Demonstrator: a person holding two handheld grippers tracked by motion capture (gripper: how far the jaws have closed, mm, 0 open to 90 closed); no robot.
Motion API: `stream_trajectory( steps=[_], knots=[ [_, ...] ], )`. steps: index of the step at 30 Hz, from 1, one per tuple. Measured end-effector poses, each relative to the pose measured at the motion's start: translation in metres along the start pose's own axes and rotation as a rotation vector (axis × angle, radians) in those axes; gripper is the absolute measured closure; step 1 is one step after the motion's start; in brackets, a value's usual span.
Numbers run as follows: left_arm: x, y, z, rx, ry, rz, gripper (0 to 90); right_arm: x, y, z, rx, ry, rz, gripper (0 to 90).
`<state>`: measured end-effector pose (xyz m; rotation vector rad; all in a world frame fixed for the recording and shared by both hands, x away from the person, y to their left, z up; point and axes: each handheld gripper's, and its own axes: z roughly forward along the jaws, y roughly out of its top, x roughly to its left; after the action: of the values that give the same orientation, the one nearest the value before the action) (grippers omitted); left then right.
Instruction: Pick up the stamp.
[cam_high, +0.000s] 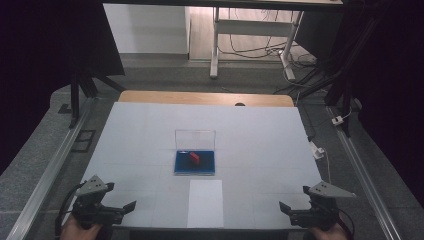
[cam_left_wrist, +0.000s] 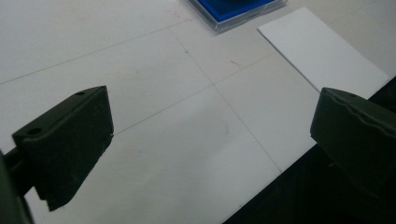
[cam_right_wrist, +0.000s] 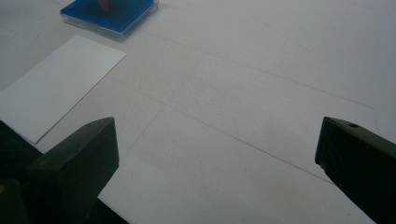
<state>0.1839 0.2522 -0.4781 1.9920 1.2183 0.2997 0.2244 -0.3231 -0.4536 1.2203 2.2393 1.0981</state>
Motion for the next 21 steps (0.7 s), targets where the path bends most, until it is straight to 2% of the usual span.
stream_trajectory(
  steps=[10,17,21],
  knots=[
    [-0.0015,0.0014,0.0028,0.028,0.024,0.002,0.0,0.0018,0.0004,0.0018,0.018,0.014,-0.016,0.1],
    [-0.0004,0.0017,0.0029,0.030,0.011,-0.003,0.0,0.0002,0.0005,0.0022,0.024,0.017,-0.001,0.1],
    [-0.0015,0.0026,0.0042,0.042,0.016,0.008,0.0,0.0002,0.0007,0.0031,0.029,0.013,0.001,0.1]
  ],
)
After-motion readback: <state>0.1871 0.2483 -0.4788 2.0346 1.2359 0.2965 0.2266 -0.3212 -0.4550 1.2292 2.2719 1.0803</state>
